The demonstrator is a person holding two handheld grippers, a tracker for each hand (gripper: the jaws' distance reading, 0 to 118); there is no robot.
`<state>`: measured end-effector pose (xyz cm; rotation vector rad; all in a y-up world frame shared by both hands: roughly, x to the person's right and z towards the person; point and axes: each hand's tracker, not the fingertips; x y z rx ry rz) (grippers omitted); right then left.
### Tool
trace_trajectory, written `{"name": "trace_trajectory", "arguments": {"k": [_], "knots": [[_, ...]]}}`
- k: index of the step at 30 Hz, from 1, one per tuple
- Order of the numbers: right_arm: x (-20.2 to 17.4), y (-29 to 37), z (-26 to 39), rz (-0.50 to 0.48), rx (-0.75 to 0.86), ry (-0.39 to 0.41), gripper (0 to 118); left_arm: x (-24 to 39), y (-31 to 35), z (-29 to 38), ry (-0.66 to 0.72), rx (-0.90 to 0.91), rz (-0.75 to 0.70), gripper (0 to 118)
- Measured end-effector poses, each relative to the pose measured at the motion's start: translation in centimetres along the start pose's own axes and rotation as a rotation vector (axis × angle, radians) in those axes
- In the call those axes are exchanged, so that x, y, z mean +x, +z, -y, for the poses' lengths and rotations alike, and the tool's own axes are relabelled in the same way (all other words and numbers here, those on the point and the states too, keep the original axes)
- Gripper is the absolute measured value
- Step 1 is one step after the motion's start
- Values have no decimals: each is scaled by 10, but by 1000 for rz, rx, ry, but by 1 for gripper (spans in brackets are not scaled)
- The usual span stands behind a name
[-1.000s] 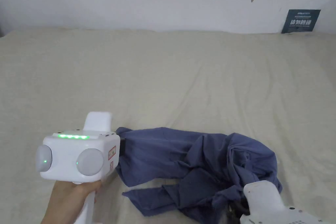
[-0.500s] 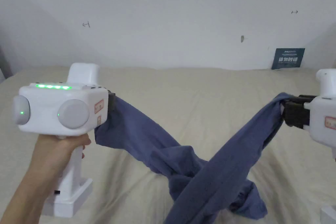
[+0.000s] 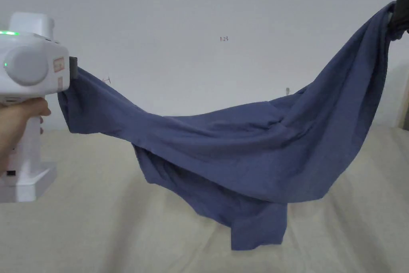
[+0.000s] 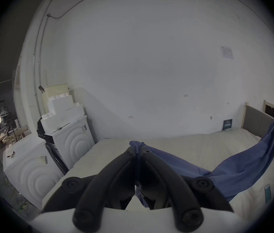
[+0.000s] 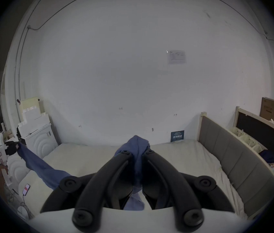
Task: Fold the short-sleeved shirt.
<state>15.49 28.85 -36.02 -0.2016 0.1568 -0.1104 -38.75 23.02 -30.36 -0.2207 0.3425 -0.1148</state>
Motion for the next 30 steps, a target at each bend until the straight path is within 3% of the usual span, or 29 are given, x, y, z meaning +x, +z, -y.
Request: {"name": "trace_trajectory", "arguments": {"k": [3,8,13,17,21,25,30], "knots": [[2,-1,-11,83,-3,24,12,-16,-3,-10,40,18,-14,2],[14,-23,-17,115,-25,4,12,-33,-23,-9,34,-12,-79,2],[15,-52,-9,113,-54,-28,12,-34,-48,2,52,-29,-75,2],[10,-95,2,139,-113,49,12,-25,-83,13,36,-57,-79,2],[12,-143,11,110,-141,-8,12,-18,-124,23,20,-90,-88,2],[5,-191,11,138,-170,34,12,-22,-159,23,38,-95,-107,2],[-10,-234,6,119,-159,16,12,-34,-188,23,42,-79,-138,2]]}}
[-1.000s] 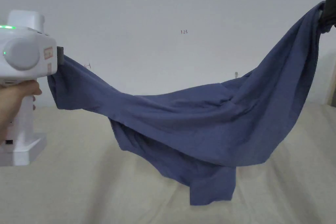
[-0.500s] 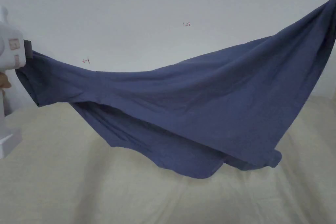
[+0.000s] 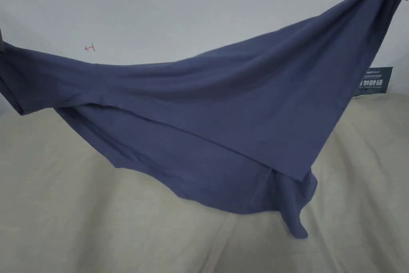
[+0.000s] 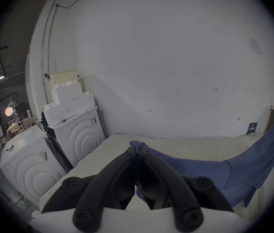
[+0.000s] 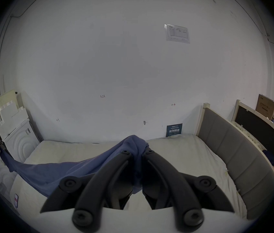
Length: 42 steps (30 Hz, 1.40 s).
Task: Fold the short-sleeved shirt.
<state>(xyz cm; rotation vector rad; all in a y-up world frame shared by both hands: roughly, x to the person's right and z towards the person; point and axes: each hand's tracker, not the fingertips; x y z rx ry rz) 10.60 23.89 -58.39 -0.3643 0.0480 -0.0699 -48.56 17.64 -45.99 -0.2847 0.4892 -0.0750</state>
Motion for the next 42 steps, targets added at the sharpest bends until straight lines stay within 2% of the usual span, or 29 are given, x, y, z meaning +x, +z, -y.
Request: {"name": "trace_trajectory", "arguments": {"k": [2,7,11,19,28,32,33,36,38,40,42], "knots": [[8,-36,-16,-9,2,-12,12,-5,-6,3,12,7,-10,2],[1,-55,-18,-51,17,-23,12,-4,-6,12,55,19,-26,2],[1,-56,1,-45,12,-1,12,-24,-29,39,69,6,-23,2],[23,-55,73,-45,-106,-1,12,-5,10,100,21,-62,13,2],[55,0,190,-37,-292,20,12,-23,85,184,37,-145,55,2],[67,42,253,-18,-370,40,12,-40,132,230,55,-218,34,2],[66,58,272,-28,-381,23,12,-45,145,243,57,-227,42,2],[71,90,320,-30,-468,78,12,-54,182,275,115,-280,81,2],[72,111,350,-26,-522,82,12,-60,205,292,200,-298,80,2],[77,128,377,-36,-568,78,12,-60,229,312,186,-315,58,2],[83,146,401,-25,-594,60,12,-61,245,332,99,-333,65,2]]}}
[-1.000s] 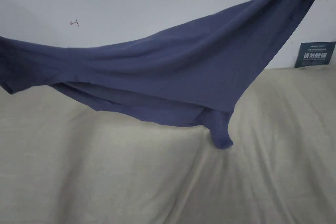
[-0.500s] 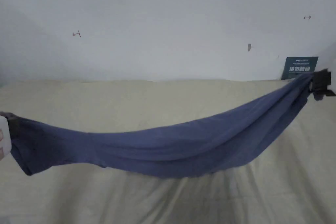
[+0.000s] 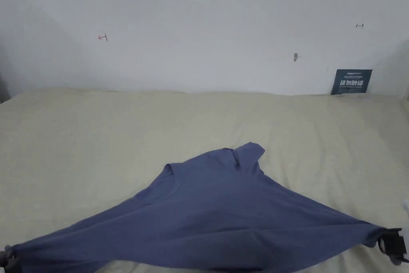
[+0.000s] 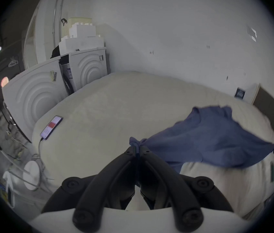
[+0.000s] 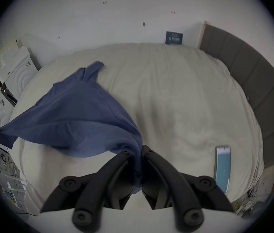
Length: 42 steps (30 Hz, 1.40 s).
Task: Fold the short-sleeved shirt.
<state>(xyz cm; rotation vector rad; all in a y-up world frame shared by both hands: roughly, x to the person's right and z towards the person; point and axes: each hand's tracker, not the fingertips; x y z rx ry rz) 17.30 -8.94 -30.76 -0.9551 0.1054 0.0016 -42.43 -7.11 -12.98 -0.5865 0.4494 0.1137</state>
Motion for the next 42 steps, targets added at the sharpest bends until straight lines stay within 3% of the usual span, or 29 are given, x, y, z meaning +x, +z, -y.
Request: {"name": "trace_trajectory", "arguments": {"k": [1,4,8,10,11,12,13,14,15,16,17,21,23,26,27,28,29,30,31,32,33,35,39,42], "knots": [[2,1,12,-2,-4,-18,12,-1,2,10,-8,-28,-40,2],[8,0,44,1,-34,-30,12,-11,10,41,85,-65,22,3],[13,-5,64,19,-45,-22,12,-15,6,61,70,-73,-14,3],[16,-8,70,-20,-46,-81,13,-12,3,65,47,-97,-8,3],[24,-19,70,-19,-49,-92,16,-11,3,67,44,-93,-7,3],[23,-20,72,-18,-39,-96,37,-10,2,69,38,-83,-2,9],[22,-21,73,-12,-30,-85,67,-8,-1,69,19,-92,11,22],[20,-21,73,-2,-29,-80,96,-3,-1,68,-10,-140,16,46],[18,-21,73,-1,-24,-79,115,0,-2,67,-27,-156,15,86],[16,-17,74,-7,-6,-65,115,3,1,66,-30,-147,28,105],[14,-9,73,-18,58,-54,115,6,6,64,-49,-136,59,107],[2,21,67,-57,134,-25,115,29,34,40,-77,-60,113,104],[-9,39,65,-90,163,3,115,41,49,27,-99,-10,155,94],[-23,63,62,-125,225,49,111,56,70,11,-98,56,212,27],[-28,71,61,-112,256,50,102,63,75,8,-98,72,201,9],[-31,78,58,-126,280,36,88,70,80,6,-109,98,196,7],[-32,83,54,-161,283,36,88,78,84,4,-126,110,181,7],[-34,88,52,-158,287,35,80,85,87,3,-127,130,151,6],[-39,93,51,-136,294,33,59,92,89,4,-128,136,158,3],[-41,92,51,-102,301,52,28,95,91,3,-115,135,195,1],[-42,91,53,-84,313,58,18,98,92,4,-85,129,230,0],[-40,86,55,-133,256,89,16,108,95,6,-100,100,240,0],[-28,73,66,-97,233,70,12,126,100,11,-256,107,239,0],[-11,63,71,-111,202,-18,10,125,95,9,-172,77,265,0]]}}
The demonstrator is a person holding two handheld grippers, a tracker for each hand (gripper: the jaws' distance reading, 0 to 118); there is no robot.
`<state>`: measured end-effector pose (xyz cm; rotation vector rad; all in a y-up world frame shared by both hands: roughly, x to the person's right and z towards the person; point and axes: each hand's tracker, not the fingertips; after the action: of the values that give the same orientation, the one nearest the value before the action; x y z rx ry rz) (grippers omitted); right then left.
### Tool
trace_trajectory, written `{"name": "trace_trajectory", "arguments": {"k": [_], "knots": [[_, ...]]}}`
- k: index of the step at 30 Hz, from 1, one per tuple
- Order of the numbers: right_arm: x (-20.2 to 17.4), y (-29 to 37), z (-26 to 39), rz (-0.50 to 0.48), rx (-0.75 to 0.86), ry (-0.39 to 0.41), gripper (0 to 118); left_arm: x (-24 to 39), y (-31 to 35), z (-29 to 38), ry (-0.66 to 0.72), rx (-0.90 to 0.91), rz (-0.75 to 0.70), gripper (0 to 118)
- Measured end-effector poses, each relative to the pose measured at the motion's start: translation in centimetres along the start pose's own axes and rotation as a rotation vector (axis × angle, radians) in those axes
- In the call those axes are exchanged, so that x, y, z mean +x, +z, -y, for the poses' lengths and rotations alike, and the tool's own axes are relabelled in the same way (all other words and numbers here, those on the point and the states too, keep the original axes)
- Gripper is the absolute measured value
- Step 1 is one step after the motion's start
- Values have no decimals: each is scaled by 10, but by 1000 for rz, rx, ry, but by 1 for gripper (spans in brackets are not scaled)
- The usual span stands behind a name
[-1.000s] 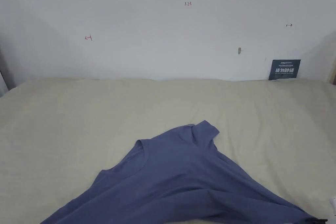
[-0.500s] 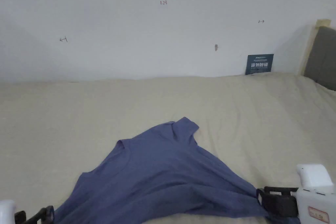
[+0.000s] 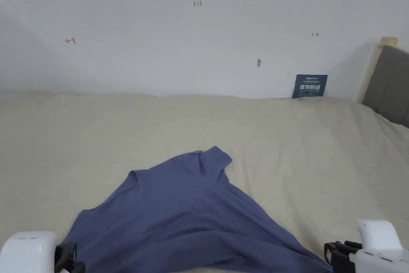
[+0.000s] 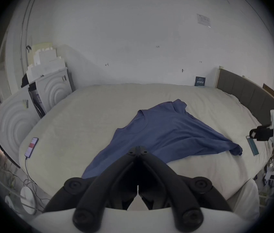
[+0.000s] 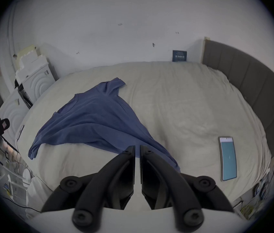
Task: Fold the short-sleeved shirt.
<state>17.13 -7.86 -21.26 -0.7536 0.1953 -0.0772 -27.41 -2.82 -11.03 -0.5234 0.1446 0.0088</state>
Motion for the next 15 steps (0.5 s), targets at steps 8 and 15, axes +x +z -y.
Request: {"name": "trace_trajectory", "arguments": {"k": [8,15], "knots": [[45,-41,12,94,-72,31,70,4,-9,-6,15,2,26,0],[79,-91,21,112,-242,-36,90,20,-40,0,-78,-78,-22,0]]}}
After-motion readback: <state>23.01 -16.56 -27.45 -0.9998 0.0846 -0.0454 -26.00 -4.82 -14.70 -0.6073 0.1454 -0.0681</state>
